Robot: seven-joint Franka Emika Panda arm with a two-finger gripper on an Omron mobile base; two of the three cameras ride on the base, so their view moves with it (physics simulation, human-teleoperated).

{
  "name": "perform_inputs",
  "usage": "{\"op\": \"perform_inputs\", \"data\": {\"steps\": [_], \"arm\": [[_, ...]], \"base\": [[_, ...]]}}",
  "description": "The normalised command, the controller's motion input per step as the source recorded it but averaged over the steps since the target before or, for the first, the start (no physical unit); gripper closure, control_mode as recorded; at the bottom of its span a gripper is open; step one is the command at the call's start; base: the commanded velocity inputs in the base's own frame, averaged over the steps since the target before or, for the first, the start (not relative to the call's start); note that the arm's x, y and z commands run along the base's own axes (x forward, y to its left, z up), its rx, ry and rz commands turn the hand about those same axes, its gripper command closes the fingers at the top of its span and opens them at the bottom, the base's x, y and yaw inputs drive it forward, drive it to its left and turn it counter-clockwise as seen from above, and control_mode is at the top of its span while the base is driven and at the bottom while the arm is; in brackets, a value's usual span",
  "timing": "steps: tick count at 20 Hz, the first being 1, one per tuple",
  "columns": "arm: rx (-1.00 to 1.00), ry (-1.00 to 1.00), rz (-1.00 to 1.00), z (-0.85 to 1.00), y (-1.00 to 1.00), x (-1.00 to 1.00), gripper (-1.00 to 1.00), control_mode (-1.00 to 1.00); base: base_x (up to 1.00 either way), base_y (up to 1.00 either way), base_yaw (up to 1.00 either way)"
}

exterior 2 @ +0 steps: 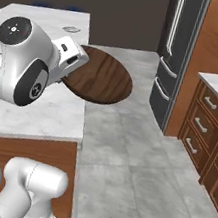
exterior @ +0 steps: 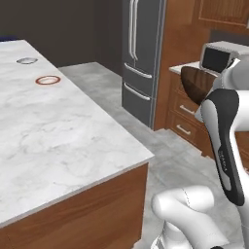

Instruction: Move the bowls from the cabinet to the plates on the dining table.

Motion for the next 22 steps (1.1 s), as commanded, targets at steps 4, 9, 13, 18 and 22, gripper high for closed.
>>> {"op": "perform_inputs", "data": {"steps": [4, 9, 13, 18, 22], "arm": [[0.00, 0.00, 0.00, 0.00, 0.00, 0.00, 1.00, 1.00], [0.00, 0.00, 0.00, 0.00, 0.00, 0.00, 1.00, 1.00], [0.00, 0.00, 0.00, 0.00, 0.00, 0.00, 1.00, 1.00], [0.00, 0.00, 0.00, 0.00, 0.00, 0.00, 1.00, 1.00], [0.00, 0.00, 0.00, 0.00, 0.00, 0.00, 1.00, 1.00]], "base": [[0.12, -0.60, 0.27], [0.13, -0.59, 0.27], [0.15, -0.57, 0.28], [0.15, -0.57, 0.28], [0.15, -0.57, 0.28]]}}
